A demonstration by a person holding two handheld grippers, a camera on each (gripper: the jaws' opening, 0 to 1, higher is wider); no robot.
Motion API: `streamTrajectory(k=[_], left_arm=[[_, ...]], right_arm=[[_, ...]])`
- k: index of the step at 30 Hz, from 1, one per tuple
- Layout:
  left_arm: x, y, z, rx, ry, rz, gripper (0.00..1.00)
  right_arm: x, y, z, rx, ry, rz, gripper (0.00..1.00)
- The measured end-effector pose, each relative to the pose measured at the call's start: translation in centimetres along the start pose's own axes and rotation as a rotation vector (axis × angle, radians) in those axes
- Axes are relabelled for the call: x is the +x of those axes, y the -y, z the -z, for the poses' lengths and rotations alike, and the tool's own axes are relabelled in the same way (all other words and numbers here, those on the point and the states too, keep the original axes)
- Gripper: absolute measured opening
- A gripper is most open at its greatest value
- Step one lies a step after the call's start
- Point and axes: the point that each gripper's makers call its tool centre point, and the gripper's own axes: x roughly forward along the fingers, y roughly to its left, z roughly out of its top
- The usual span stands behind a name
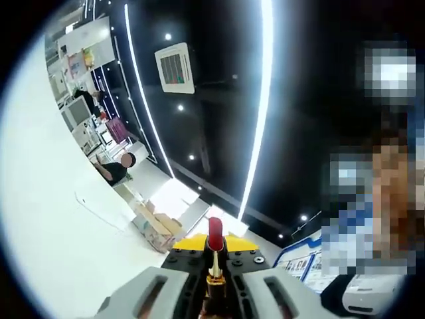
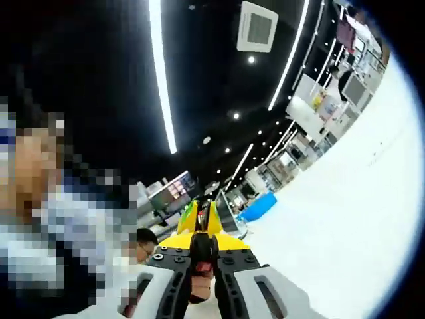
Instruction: Unscrew the lipstick cap, remove the lipstick, and put the cap back on the lipstick
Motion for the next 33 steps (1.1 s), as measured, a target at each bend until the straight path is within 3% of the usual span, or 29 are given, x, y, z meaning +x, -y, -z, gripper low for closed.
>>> streamTrajectory(k=[8,16,21,23,25,26,27,28,33], left_arm=[[-0.2,-0.4,0.0,-0.026,0.007,-0.015,0.09],[-0.3,-0.8,-0.3,-0.027,0.008,-0.024,0.09],[-0.4,-1.2,-0.4,-0.037,0.013,-0.03,0.09],[-0.5,-1.5,-0.5,-0.044,0.014,-0.032,0.09],[-0.5,-1.6,-0.7,-0.045,0.015,-0.033,0.09],[-0.5,-1.8,-0.7,-0.035,0.011,-0.041,0.09],[-0.5,-2.0,-0.6,-0.021,0.003,-0.05,0.09],[-0.5,-1.7,-0.5,-0.03,0.007,-0.042,0.09],[-0.5,-1.5,-0.3,-0.032,0.013,-0.039,0.09]], right_arm=[[0.1,0.4,-0.2,-0.299,-0.058,0.038,0.09],[0.2,0.3,0.2,-0.517,-0.112,0.052,0.09],[0.3,0.1,0.5,-0.773,-0.185,0.084,0.09],[0.4,-0.1,0.7,-0.837,-0.204,0.094,0.09],[0.5,-0.3,0.8,-0.838,-0.203,0.092,0.07],[0.4,-0.3,0.7,-0.836,-0.202,0.089,0.0],[0.6,-0.9,0.5,-0.787,-0.174,0.062,0.01],[0.6,-0.6,0.7,-0.748,-0.191,0.07,0.01],[0.5,0.0,0.2,-0.705,-0.179,0.088,0.01]])
